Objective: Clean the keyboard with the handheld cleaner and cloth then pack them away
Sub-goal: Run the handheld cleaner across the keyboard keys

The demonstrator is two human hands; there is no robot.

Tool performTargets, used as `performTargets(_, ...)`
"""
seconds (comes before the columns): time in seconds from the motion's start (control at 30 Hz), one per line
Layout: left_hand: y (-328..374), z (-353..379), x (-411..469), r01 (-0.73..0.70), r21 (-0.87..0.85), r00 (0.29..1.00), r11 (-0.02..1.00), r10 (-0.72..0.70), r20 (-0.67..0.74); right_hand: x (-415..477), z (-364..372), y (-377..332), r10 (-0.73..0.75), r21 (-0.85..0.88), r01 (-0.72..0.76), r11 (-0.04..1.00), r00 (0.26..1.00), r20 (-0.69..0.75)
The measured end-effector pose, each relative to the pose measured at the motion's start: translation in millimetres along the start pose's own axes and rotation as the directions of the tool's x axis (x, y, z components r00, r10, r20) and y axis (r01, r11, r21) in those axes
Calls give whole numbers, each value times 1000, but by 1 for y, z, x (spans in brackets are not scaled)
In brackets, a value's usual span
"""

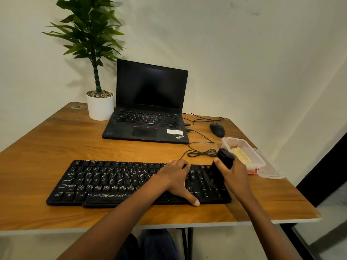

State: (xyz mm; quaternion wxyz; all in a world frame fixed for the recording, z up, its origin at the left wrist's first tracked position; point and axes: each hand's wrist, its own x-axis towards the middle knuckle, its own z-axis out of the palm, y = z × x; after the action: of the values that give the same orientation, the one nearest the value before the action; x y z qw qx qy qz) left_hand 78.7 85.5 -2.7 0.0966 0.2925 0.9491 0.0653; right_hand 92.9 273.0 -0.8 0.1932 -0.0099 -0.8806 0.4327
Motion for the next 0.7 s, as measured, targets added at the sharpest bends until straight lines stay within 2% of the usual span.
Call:
performTargets(0.13, 0, 0, 1, 3, 1, 1000, 1000, -3, 15, -34, -28, 2, 31, 92, -42, 995, 993, 113)
performTargets(0.2, 0, 0, 1, 5, 0, 1000, 1000, -5, 18, -29, -31, 3, 47, 95, -58, 994, 992, 116)
performTargets(0.4, 0, 1, 1, -1, -1, 1000, 1000, 1, 14, 25, -4, 8, 22, 66, -16, 998, 995, -100)
performTargets(0.53, 1, 1, 1, -4, 1, 1000, 1000, 4, 12, 39, 6, 4, 4, 50, 3, 999, 991, -134)
performTargets(0.7, -2, 4, 6, 7, 60, 1000, 998, -9, 23, -7, -19, 12, 39, 62, -30, 998, 987, -155)
